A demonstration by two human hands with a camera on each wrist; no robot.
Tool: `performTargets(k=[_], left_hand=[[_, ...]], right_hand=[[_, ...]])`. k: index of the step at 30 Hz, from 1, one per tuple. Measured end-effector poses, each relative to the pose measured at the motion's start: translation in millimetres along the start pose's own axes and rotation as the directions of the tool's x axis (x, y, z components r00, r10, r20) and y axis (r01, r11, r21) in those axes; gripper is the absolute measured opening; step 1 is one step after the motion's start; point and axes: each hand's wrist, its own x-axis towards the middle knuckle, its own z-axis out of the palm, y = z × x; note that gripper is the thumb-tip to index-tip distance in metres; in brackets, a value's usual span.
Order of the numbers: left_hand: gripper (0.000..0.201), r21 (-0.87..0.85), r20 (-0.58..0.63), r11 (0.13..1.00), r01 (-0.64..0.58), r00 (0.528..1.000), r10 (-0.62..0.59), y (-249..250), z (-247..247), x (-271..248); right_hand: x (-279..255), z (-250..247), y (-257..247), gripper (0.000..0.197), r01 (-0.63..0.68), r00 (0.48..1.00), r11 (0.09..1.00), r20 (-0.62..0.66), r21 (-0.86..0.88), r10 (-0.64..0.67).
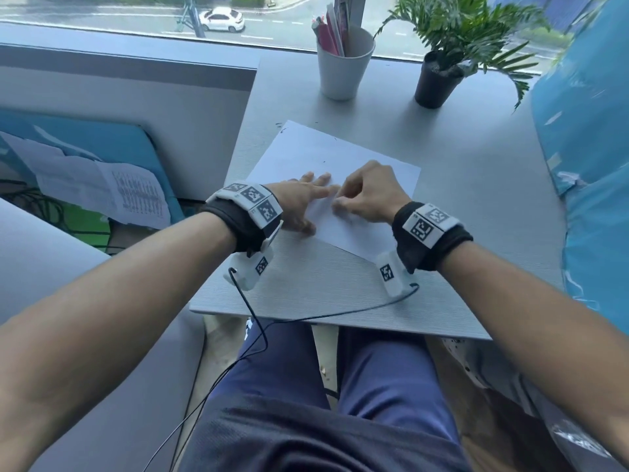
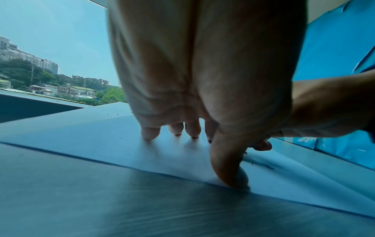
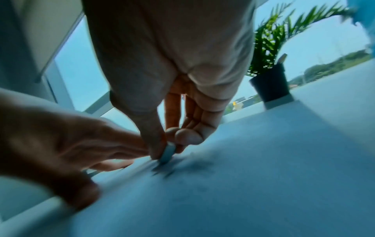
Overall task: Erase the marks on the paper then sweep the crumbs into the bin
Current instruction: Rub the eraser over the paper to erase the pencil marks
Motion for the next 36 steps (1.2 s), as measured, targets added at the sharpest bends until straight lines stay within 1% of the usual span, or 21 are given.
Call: performTargets(k=[1, 3, 4, 8, 9, 11, 12, 13, 15, 16, 17, 20, 21, 24, 25, 28, 29, 31, 32, 33, 36], left_hand=[[0.094, 0.002, 0.001, 1.0, 0.004, 1.0, -0.004, 0.0, -0.1, -0.2], [0.094, 0.0, 0.014, 1.0, -0.003, 1.0, 0.003, -0.3, -0.9, 0.1], [0.095, -0.001, 0.018, 1.0, -0.004, 1.0, 0.004, -0.5, -1.1, 0.5], [0.094, -0.008, 0.003, 1.0, 0.0, 1.0, 0.0, 0.5, -0.2, -1.1], [0.093, -0.011, 0.002, 1.0, 0.002, 1.0, -0.002, -0.2, -0.4, -1.5], [0.092, -0.015, 0.005, 1.0, -0.007, 1.0, 0.007, -0.3, -0.3, -1.3], [0.093, -0.01, 0.007, 1.0, -0.007, 1.0, 0.007, -0.3, -0.8, -1.0], [0.093, -0.007, 0.012, 1.0, -0.004, 1.0, 0.004, -0.2, -0.6, -1.0], [0.094, -0.009, 0.012, 1.0, 0.004, 1.0, -0.004, 1.4, 0.1, -0.5], [0.094, -0.012, 0.008, 1.0, 0.009, 1.0, -0.009, 1.9, 0.3, -0.9], [0.094, -0.016, 0.007, 1.0, 0.01, 1.0, -0.009, 1.6, 0.5, -0.9], [0.09, -0.016, 0.013, 1.0, -0.002, 1.0, 0.002, 0.7, -0.7, -0.8], [0.091, -0.013, 0.018, 1.0, -0.001, 1.0, 0.001, 0.2, -0.8, -0.7], [0.095, -0.006, 0.015, 1.0, 0.006, 1.0, -0.005, -0.4, 1.6, 0.3], [0.095, -0.013, 0.013, 1.0, 0.005, 1.0, -0.005, -2.0, 2.9, 1.0], [0.097, -0.019, 0.006, 1.0, -0.014, 1.0, 0.014, -4.3, 5.0, 2.9], [0.097, -0.017, 0.006, 1.0, -0.015, 1.0, 0.015, -4.2, 5.5, 2.7], [0.096, -0.005, -0.008, 1.0, -0.021, 1.0, 0.021, -3.5, 5.4, 0.1], [0.094, 0.001, -0.024, 1.0, -0.028, 0.999, 0.028, -3.8, 5.4, -2.4], [0.092, 0.002, -0.04, 0.999, -0.039, 0.998, 0.039, -5.0, 6.1, -5.0], [0.087, 0.011, -0.077, 0.999, -0.05, 0.996, 0.051, -10.5, 10.0, -11.6]], right_hand=[[-1.3, 2.9, -2.3, 0.005, 0.01, 1.0, 1.0, 0.012, -0.009, -0.01], [-11.1, 10.3, -11.1, 0.004, 0.106, 0.988, 0.993, 0.116, -0.057, -0.099], [-11.4, 10.2, -11.5, 0.003, 0.123, 0.984, 0.99, 0.134, -0.062, -0.114], [6.9, -2.0, -0.6, 0.004, -0.021, 1.0, 1.0, -0.019, -0.015, 0.021], [4.1, 1.6, -3.4, 0.003, -0.009, 1.0, 1.0, 0.006, -0.026, 0.01], [-7.9, 10.8, -10.2, 0.004, 0.077, 0.989, 0.996, 0.13, -0.049, -0.07], [-8.9, 10.5, -10.2, 0.005, 0.095, 0.984, 0.994, 0.156, -0.049, -0.086], [-3.4, 6.7, -6.2, 0.007, 0.065, 0.989, 0.997, 0.136, -0.046, -0.058], [9.7, -3.4, 2.5, 0.01, -0.03, 0.999, 0.999, 0.015, 0.015, 0.03], [12.0, -3.6, 3.5, 0.011, -0.044, 0.999, 0.999, -0.026, 0.024, 0.045], [8.9, -0.1, 1.1, 0.01, -0.035, 0.999, 0.999, -0.017, 0.02, 0.035], [-6.9, 12.0, -10.1, 0.004, 0.075, 0.989, 0.997, 0.131, -0.034, -0.07], [-3.6, 10.0, -8.2, 0.004, 0.061, 0.991, 0.998, 0.122, -0.034, -0.057], [6.9, 2.4, -0.2, 0.007, -0.017, 0.999, 1.0, -0.039, 0.025, 0.018], [3.6, 4.4, -2.5, 0.006, -0.009, 1.0, 1.0, -0.029, 0.022, 0.01], [-16.1, 10.1, -10.3, 0.006, 0.07, 0.982, 0.997, 0.18, -0.028, -0.064], [-16.3, 5.6, -6.4, 0.008, 0.045, 0.982, 0.999, 0.185, -0.013, -0.041], [-8.2, -12.7, 10.2, 0.01, -0.044, 0.999, 0.998, 0.025, 0.045, 0.043], [-4.4, -23.2, 19.1, 0.01, -0.078, 0.995, 0.996, -0.055, 0.039, 0.08], [-2.6, -31.1, 27.6, 0.011, -0.111, 0.99, 0.994, -0.083, -0.001, 0.111], [-8.6, -38.7, 46.5, 0.014, -0.154, 0.988, 0.985, 0.013, -0.077, 0.155]])
